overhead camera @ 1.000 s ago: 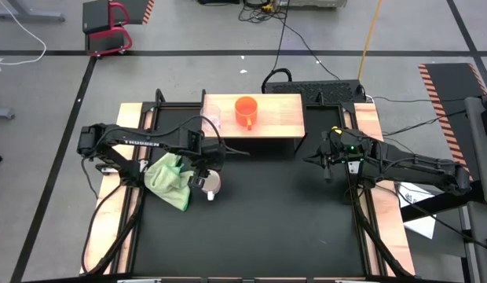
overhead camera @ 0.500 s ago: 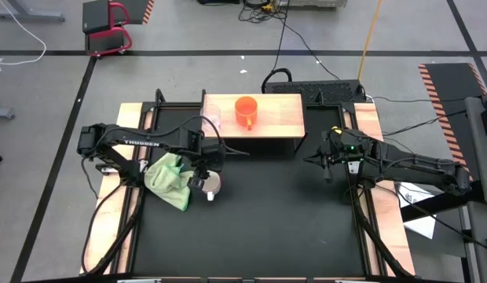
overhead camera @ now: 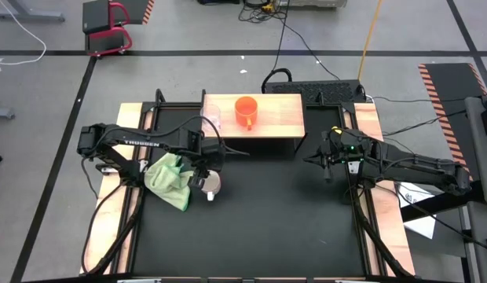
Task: Stack small to large cups/mugs on shelf
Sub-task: Put the white patterned mug on the shelf
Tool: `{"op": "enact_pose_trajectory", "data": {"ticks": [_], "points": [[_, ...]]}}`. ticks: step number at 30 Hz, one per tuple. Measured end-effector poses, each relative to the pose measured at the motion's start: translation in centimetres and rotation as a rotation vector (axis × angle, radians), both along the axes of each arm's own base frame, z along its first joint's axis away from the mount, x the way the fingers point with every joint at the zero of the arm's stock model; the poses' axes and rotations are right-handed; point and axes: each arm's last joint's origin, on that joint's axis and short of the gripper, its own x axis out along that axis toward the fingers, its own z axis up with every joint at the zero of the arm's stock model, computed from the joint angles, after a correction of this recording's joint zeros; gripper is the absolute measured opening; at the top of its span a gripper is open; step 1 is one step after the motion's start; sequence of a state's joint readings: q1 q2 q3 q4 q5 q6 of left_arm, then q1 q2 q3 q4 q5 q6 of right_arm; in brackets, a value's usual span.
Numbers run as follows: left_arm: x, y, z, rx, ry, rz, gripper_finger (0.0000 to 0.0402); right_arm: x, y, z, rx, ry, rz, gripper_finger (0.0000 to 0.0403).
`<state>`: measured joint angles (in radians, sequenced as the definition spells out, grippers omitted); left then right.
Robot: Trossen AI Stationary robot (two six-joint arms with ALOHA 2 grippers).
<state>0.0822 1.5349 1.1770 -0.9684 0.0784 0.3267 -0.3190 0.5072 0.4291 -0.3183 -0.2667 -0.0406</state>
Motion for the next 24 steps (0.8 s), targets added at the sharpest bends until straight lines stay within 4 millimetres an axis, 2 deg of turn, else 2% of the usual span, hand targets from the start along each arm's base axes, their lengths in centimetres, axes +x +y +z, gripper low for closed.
{"op": "enact_pose_trajectory", "data": {"ticks": [9,17,24], "points": [[0.0,0.0,-0.1,-0.004,0.004,0.014,0.014,0.0,0.0,0.0,0.0,0.0,0.0,0.0],[-0.6,-0.1,-1.2,-0.009,0.045,0.014,0.014,0.0,0.0,0.0,0.0,0.0,0.0,0.0],[-0.4,0.0,-1.3,-0.005,0.024,0.016,0.014,0.0,0.0,0.0,0.0,0.0,0.0,0.0]]}}
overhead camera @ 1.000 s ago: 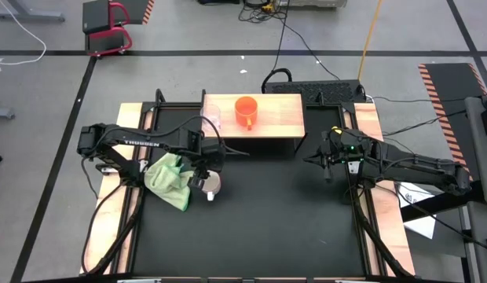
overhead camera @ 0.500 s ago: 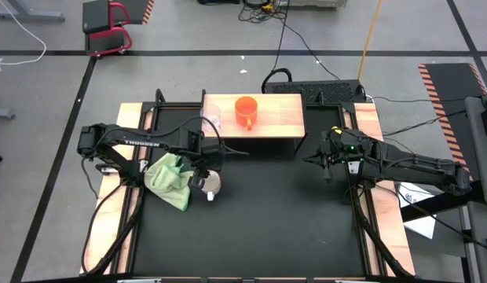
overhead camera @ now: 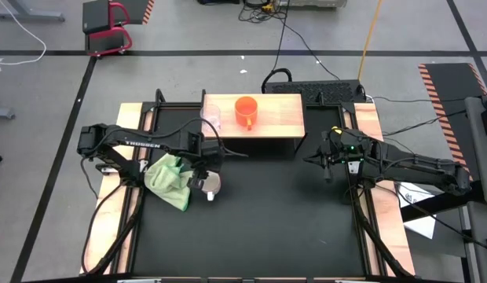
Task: Stack small to large cups/mugs on shelf
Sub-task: Put the white patterned mug on the shelf
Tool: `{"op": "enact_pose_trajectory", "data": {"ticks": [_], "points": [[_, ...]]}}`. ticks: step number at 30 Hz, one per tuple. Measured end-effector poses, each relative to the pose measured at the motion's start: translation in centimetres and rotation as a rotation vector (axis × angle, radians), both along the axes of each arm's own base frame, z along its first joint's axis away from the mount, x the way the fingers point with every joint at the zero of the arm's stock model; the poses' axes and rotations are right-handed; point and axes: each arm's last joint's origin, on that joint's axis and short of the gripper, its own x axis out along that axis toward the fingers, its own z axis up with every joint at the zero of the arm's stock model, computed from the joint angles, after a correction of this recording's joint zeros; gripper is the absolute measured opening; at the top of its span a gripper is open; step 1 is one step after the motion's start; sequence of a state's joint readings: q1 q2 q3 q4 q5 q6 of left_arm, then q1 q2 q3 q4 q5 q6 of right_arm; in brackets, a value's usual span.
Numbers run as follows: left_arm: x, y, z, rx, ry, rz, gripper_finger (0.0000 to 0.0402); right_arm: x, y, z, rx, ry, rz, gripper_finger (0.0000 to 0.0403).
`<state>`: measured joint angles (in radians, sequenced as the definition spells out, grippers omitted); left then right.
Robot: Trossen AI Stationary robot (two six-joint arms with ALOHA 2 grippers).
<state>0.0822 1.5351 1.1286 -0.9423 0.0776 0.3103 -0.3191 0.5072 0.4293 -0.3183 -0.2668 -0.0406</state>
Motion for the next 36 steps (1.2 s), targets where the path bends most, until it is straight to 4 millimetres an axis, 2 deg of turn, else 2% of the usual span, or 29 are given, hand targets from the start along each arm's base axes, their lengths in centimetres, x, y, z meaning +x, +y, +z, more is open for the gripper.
{"op": "enact_pose_trajectory", "data": {"ticks": [31,36], "points": [[0.11,0.01,0.02,0.004,-0.012,-0.009,0.014,0.0,0.0,0.0,0.0,0.0,0.0,0.0],[0.11,0.01,0.02,0.006,-0.013,-0.018,0.0106,0.0,0.0,-0.01,0.0,0.0,0.0,0.0]]}}
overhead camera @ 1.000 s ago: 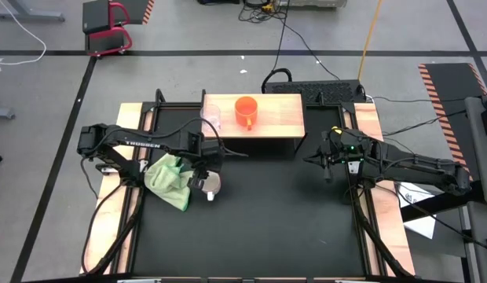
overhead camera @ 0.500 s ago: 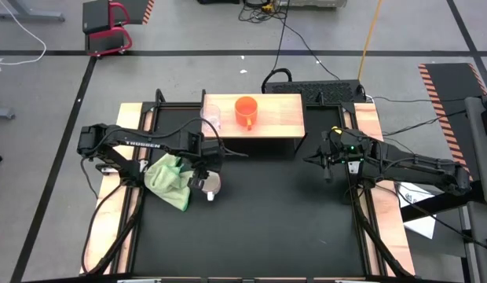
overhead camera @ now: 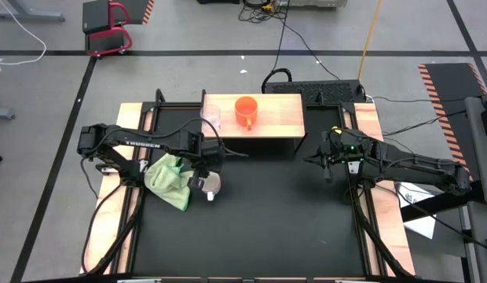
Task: Stack small to large cups/mugs on shelf
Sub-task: Put the white patterned mug on the shelf
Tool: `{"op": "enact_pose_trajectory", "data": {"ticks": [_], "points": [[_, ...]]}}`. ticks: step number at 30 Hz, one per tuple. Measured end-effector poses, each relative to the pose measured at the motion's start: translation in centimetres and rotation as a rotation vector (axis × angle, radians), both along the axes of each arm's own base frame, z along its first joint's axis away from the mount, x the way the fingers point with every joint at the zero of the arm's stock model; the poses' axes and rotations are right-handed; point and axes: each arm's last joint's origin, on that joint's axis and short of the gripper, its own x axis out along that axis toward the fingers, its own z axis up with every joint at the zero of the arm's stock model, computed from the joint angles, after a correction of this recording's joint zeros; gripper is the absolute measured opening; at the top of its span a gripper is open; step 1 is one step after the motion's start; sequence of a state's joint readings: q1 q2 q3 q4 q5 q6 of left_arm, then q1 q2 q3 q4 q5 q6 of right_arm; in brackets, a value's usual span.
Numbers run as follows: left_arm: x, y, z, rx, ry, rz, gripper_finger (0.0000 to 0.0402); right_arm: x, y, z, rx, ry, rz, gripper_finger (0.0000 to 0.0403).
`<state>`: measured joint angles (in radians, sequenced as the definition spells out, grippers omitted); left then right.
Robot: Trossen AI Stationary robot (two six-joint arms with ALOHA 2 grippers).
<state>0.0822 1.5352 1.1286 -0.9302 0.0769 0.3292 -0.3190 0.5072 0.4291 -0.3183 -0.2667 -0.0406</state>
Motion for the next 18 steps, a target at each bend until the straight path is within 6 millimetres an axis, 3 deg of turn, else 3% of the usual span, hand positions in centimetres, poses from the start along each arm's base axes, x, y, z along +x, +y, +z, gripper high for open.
{"op": "enact_pose_trajectory", "data": {"ticks": [7,14,18], "points": [[0.02,-0.02,0.07,-0.002,-0.004,-0.007,0.0017,0.0,0.0,0.01,0.0,0.0,0.0,0.0],[0.02,0.0,0.06,0.004,-0.003,-0.009,0.0032,0.0,0.0,0.01,0.0,-0.001,0.0,0.0],[0.02,-0.02,0.07,0.003,-0.005,-0.027,0.0013,0.0,0.0,0.0,0.0,0.0,0.0,0.0]]}}
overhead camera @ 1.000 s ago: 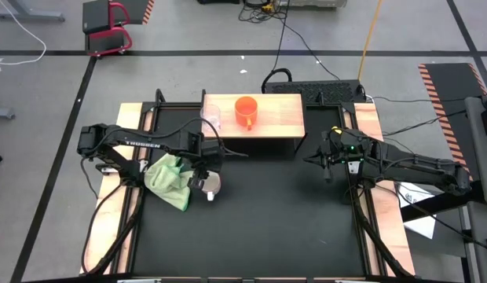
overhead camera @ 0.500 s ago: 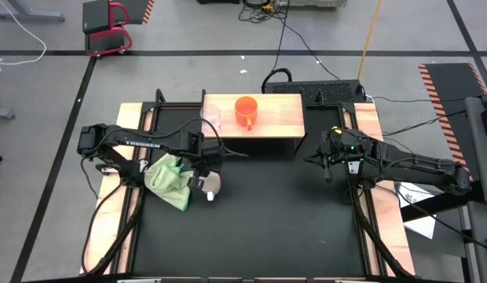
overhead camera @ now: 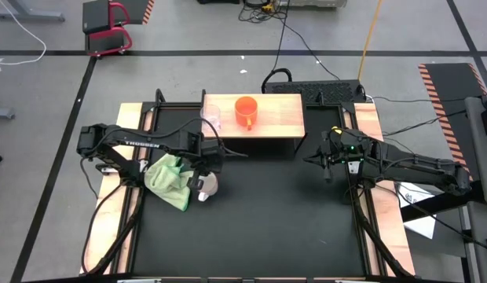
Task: Stack small to large cups/mugs on shelf
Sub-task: Put the white patterned mug on the shelf
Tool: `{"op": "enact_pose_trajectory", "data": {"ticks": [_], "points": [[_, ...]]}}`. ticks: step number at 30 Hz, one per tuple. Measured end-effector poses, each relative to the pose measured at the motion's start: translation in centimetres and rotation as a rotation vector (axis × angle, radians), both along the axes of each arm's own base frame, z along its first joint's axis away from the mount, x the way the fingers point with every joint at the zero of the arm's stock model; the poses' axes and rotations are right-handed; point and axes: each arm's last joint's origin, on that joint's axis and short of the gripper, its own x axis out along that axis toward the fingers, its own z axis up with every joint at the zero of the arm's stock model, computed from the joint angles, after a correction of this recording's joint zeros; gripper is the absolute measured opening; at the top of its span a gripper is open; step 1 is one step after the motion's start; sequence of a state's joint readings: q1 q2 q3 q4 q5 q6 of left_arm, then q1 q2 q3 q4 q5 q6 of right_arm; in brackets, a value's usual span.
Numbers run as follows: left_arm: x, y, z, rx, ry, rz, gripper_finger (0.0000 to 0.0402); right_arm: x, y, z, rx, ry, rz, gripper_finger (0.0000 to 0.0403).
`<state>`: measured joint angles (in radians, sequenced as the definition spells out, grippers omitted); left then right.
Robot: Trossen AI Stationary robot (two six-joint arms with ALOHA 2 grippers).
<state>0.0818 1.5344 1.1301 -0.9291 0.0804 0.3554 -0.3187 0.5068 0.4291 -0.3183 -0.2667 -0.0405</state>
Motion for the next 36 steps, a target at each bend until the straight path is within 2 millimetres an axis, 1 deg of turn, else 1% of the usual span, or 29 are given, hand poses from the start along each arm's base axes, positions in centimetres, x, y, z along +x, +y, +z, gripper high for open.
{"op": "enact_pose_trajectory", "data": {"ticks": [36], "points": [[-0.11,-0.01,0.15,0.005,0.015,-0.027,0.001,0.0,0.0,0.01,0.0,0.0,0.0,0.0]]}}
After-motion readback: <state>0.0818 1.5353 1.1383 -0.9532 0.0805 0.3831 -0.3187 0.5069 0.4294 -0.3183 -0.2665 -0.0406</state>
